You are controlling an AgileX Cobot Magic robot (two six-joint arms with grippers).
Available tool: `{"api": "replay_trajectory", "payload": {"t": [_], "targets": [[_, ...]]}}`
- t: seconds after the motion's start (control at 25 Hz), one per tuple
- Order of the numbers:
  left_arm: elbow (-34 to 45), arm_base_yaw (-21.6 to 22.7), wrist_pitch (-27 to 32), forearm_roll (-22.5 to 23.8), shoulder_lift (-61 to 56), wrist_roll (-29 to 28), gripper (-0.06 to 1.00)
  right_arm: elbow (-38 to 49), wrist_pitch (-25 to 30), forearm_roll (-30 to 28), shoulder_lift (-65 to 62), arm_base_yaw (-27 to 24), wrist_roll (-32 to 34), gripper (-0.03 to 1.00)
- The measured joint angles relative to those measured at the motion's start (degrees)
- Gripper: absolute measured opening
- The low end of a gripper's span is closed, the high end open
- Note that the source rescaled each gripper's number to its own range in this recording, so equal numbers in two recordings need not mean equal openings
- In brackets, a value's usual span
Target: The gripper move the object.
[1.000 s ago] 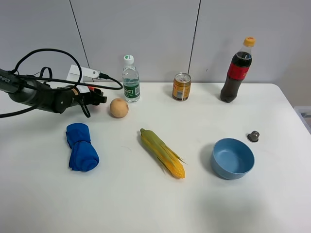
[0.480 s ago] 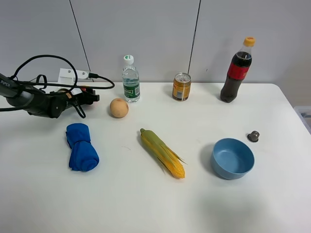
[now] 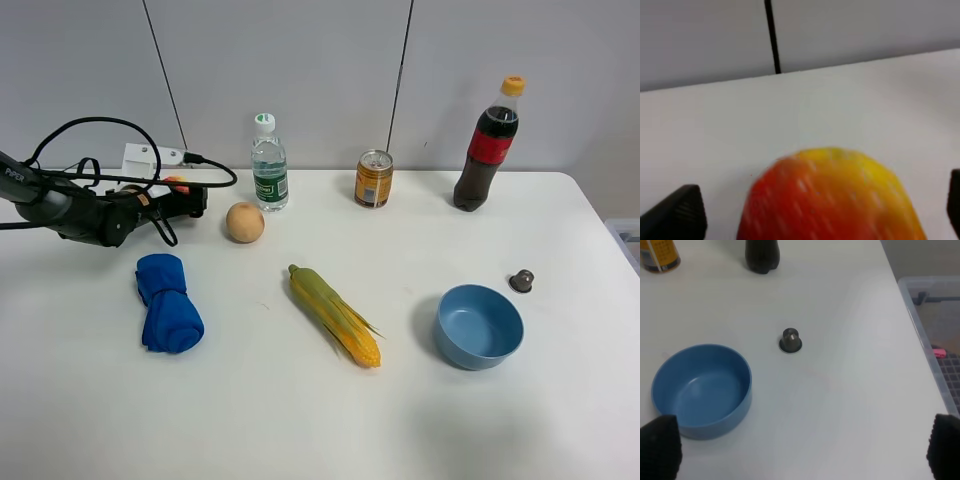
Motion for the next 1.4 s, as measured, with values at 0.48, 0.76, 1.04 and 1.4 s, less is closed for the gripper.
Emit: {"api": "replay_trajectory", "payload": {"t": [0.48, 0.76, 1.04, 1.4], "targets": [[0.0, 0.0, 2.6, 0.8, -2.8, -4.3, 0.98, 0.0, 0.0, -0.3, 0.0, 0.0, 0.0, 1.00], [0.1, 0.0, 16.4, -0.3, -16.7, -4.4, 0.98, 0.0, 0.0, -0.3, 0.0, 0.0, 0.0, 1.00], [0.1, 0.0, 35.4, -0.5, -33.9, -4.4, 0.98, 0.0, 0.0, -0.3, 0.0, 0.0, 0.0, 1.00], [0.1, -1.9, 58.2, -0.5, -54.6, 0.3, 0.98, 0.0, 0.0, -0.3, 0.0, 0.0, 0.0, 1.00]]}}
